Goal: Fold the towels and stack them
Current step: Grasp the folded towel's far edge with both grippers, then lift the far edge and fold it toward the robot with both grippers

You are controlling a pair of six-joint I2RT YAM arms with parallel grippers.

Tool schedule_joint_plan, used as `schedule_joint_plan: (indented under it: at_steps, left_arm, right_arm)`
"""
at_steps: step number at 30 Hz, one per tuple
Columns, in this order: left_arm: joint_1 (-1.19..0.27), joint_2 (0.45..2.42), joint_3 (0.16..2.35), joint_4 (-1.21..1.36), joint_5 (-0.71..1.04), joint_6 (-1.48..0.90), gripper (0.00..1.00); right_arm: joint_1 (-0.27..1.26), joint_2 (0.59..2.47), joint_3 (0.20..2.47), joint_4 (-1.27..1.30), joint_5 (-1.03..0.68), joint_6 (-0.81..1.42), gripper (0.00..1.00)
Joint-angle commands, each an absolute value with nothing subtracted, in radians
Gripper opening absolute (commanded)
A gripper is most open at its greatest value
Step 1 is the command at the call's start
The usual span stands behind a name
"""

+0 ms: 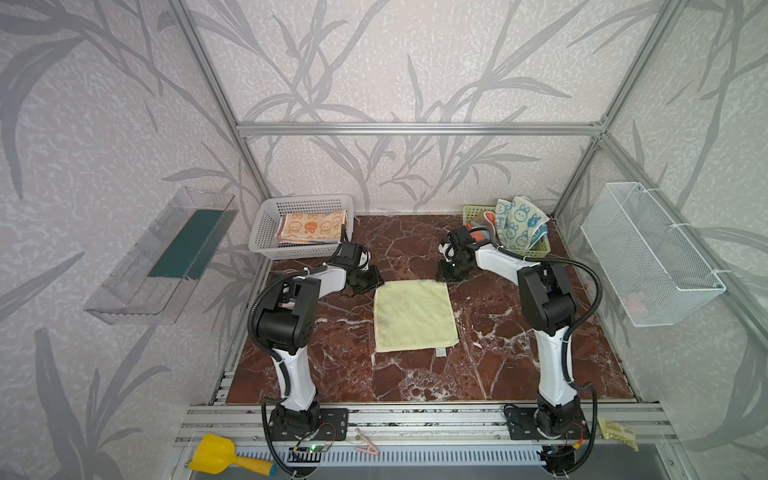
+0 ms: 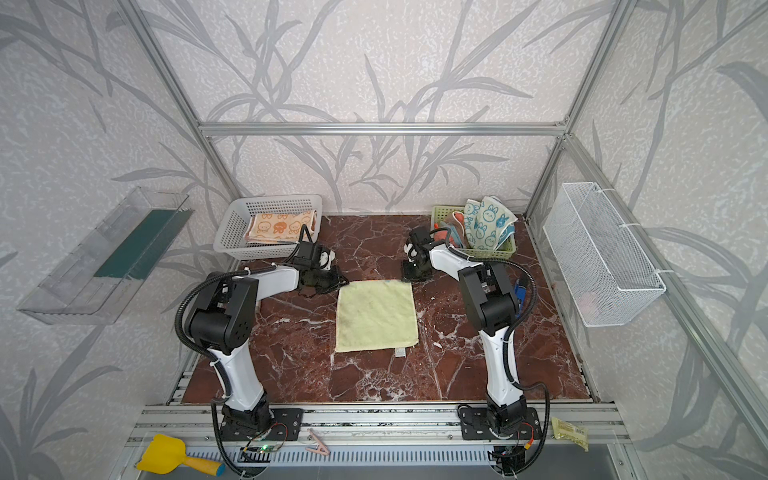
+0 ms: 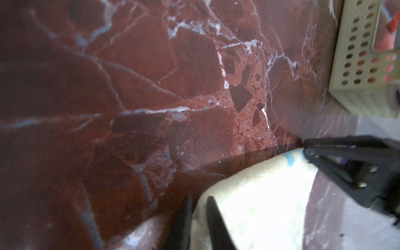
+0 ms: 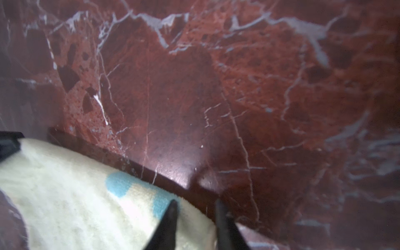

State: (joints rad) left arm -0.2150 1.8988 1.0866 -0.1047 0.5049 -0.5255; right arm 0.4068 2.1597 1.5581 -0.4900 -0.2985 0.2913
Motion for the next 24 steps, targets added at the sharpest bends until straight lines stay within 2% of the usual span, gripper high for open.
schedule_joint_plan:
  at_steps: [1,3,4,13,20,24]
  left_arm:
    - [-0.213,1.818,1.061,-0.116,0.511,-0.485,0.00]
    - [-0.214,1.766,1.047,-0.113,0.510,-0.450,0.00]
    - [-0.213,1.734,1.039,-0.113,0.508,-0.430,0.00]
    - [-0.234,1.336,0.872,-0.031,0.442,-0.298,0.00]
    - [-0.288,0.995,0.682,0.097,0.350,-0.261,0.00]
    - [-0.327,0.850,0.666,0.018,0.301,-0.261,0.00]
  right_arm:
    - [0.413,2.084,1.510,-0.495,-0.281,0.293,0.08]
    - [0.413,2.032,1.487,-0.489,-0.248,0.283,0.01]
    - [0.413,2.000,1.474,-0.485,-0.238,0.280,0.00]
    - [0.479,1.670,1.318,-0.441,-0.141,0.250,0.00]
    - [0.613,1.322,1.137,-0.373,0.045,0.239,0.00]
    - [0.678,1.131,1.046,-0.374,0.136,0.268,0.00]
